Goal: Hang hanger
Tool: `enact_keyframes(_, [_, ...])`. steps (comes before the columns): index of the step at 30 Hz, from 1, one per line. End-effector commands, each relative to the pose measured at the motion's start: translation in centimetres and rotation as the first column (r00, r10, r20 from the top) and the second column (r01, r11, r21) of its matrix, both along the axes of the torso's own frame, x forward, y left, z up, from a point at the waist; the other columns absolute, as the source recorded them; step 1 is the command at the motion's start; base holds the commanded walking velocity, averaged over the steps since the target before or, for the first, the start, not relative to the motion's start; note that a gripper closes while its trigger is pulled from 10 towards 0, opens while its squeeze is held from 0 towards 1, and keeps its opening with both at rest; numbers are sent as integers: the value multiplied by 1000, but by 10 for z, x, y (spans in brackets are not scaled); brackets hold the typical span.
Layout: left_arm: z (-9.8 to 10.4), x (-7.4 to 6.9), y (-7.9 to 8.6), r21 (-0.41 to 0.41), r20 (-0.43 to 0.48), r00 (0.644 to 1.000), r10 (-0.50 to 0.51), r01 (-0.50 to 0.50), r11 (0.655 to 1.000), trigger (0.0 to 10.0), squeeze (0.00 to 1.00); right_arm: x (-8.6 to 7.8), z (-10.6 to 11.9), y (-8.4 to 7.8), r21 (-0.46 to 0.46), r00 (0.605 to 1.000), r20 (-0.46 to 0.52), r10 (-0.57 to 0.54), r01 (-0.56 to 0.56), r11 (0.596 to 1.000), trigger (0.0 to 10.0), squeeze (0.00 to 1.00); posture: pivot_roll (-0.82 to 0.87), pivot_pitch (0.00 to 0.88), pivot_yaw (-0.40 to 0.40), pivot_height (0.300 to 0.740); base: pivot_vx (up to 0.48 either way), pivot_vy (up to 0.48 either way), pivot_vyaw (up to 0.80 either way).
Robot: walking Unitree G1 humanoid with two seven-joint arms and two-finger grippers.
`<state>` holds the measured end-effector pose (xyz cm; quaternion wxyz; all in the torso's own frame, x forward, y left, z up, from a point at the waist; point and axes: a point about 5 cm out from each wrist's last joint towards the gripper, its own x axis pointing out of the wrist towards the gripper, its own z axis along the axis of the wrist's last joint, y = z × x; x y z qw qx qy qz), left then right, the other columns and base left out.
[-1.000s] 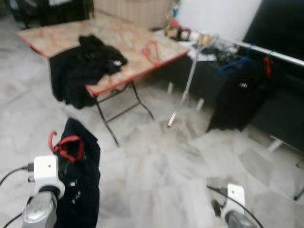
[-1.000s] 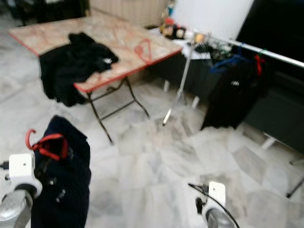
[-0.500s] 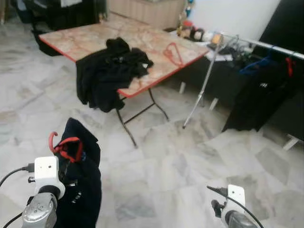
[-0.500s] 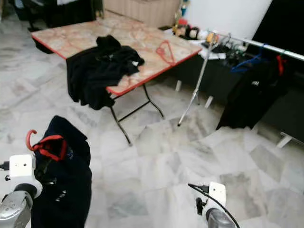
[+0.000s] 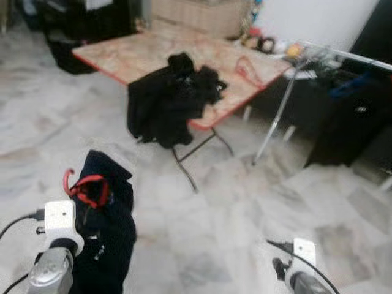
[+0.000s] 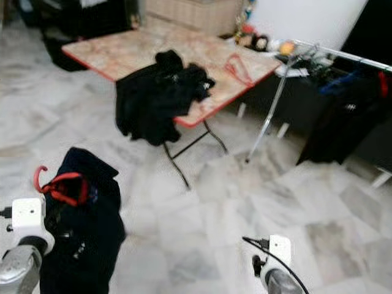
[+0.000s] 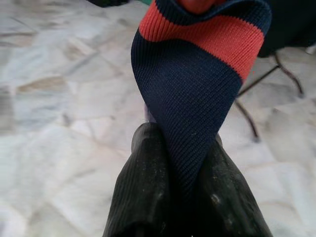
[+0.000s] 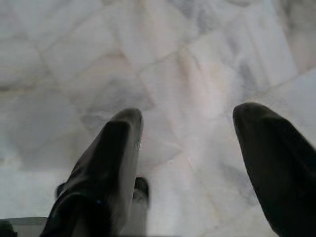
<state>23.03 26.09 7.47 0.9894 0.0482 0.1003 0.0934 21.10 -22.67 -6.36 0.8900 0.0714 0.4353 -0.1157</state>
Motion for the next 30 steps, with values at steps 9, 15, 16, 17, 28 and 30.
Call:
enact_keyframes(9, [6,2,-5,-4,35,999,-13,13,1000,10000,0,-6,0,-12,-34,1000,-13,-22,21,999,10000,0,101,0,-96,716,0,476,0])
enact_keyframes(15, [7,3,-6,-5,39,999,-9,10,1000,10000,0,-5,1,-13,-36,1000,-9,-22,22,999,10000,0,100,0,-100,716,0,476,0])
enact_keyframes(16, [7,3,-6,-4,39,999,-8,8,1000,10000,0,-5,1,-13,-37,1000,-9,-22,21,999,10000,0,101,0,-103,716,0,476,0])
enact_keyframes(17, [7,3,-6,-4,39,999,-8,8,1000,10000,0,-5,1,-13,-37,1000,-9,-22,21,999,10000,0,101,0,-103,716,0,476,0])
enact_keyframes(28, [9,2,-6,5,61,998,-2,1,1000,10000,0,-4,2,-16,-84,1000,-18,0,-2,996,10000,0,103,0,-104,716,0,71,73])
enact_keyframes(30, [9,2,-6,5,62,998,-1,1,1000,10000,0,-4,2,-16,-89,1000,-25,12,-14,996,10000,0,103,0,-104,716,0,0,800])
